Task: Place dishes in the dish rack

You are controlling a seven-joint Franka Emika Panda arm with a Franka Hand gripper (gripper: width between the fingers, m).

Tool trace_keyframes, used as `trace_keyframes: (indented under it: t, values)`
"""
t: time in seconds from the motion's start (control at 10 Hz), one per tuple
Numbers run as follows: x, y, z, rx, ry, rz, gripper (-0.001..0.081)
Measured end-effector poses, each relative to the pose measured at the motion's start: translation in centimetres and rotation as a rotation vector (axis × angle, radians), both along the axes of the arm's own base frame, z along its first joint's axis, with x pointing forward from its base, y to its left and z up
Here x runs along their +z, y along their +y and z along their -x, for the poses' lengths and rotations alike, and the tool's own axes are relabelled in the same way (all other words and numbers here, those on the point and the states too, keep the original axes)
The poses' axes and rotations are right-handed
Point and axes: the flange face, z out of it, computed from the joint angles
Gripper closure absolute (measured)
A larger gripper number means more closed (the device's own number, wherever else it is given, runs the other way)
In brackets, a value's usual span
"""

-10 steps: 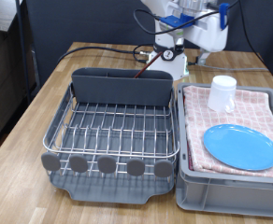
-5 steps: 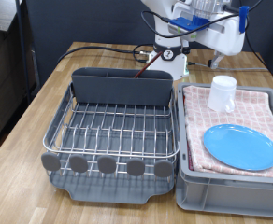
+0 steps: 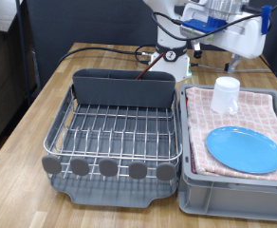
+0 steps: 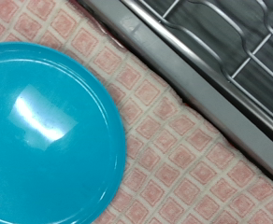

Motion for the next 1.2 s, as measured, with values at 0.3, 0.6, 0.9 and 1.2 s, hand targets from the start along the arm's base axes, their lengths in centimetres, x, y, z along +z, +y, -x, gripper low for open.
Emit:
trace_keyframes:
  t: [0.3, 0.6, 0.9, 1.2]
  values:
    - [-0.3, 1.3, -1.1, 0.000, 0.020, -0.013, 0.0003]
    - [-0.8, 2.1, -1.9, 0.027, -0.018, -0.072, 0.0003]
    - [-3.2, 1.8, -1.9, 0.067, -0.076, -0.149, 0.0003]
    - [-6.7, 1.0, -1.5, 0.082, -0.120, -0.204, 0.0003]
